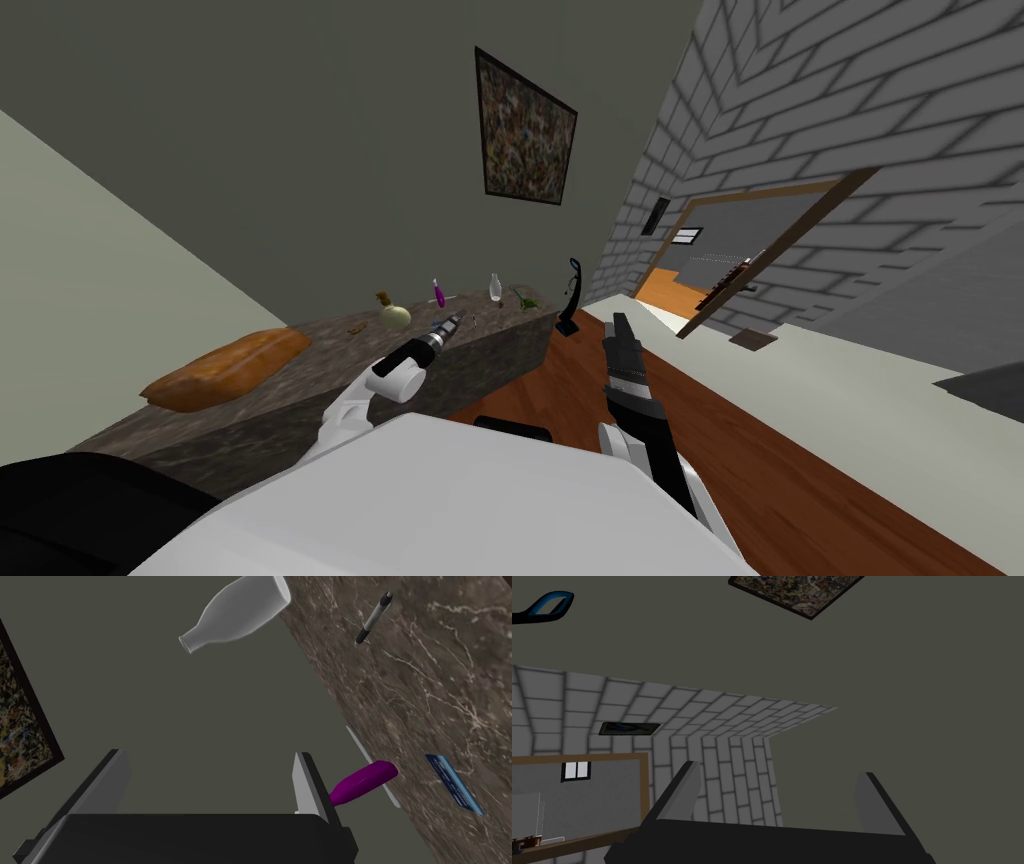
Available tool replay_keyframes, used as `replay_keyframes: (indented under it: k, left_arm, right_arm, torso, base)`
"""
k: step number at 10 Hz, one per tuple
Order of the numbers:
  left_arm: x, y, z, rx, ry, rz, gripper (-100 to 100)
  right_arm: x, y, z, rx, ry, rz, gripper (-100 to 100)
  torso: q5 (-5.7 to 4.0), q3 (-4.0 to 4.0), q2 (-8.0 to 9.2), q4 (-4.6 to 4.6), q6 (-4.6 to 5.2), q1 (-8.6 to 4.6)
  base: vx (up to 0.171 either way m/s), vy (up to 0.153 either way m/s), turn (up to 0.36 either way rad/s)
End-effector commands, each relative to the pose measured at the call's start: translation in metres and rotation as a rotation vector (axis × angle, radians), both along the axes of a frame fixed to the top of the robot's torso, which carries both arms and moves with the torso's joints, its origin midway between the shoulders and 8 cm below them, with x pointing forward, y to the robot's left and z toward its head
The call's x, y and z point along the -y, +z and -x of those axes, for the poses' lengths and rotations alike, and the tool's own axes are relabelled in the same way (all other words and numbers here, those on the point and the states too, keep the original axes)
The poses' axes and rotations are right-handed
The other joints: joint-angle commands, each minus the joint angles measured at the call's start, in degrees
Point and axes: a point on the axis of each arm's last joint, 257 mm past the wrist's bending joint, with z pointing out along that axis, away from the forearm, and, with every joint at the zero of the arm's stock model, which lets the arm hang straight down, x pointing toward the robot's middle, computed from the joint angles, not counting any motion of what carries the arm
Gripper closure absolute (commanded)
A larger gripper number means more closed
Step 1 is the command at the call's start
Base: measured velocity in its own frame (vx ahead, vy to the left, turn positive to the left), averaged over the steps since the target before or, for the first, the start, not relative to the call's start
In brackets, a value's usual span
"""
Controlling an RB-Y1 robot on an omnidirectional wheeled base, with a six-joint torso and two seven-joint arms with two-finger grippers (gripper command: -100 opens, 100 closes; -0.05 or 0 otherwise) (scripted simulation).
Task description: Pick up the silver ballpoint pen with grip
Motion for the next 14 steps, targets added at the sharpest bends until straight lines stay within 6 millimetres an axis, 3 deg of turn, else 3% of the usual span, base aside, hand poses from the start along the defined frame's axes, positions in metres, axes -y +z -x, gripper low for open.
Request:
replay_keyframes:
  k: [1,14]
  left_arm:
    - [-0.001,-0.008,-0.001,-0.035,0.003,-0.006,-100]
    - [-0.033,-0.093,0.014,-0.417,-0.019,-0.163,-100]
  right_arm:
    - [0.0,0.0,0.0,0.0,0.0,0.0,0]
    - [0.0,0.0,0.0,0.0,0.0,0.0,0]
  torso:
    - [0.0,0.0,0.0,0.0,0.0,0.0]
    - [0.01,-0.01,-0.02,-0.01,-0.01,0.05]
  base:
    - [0.006,-0.007,0.01]
    - [0.03,-0.017,-0.05]
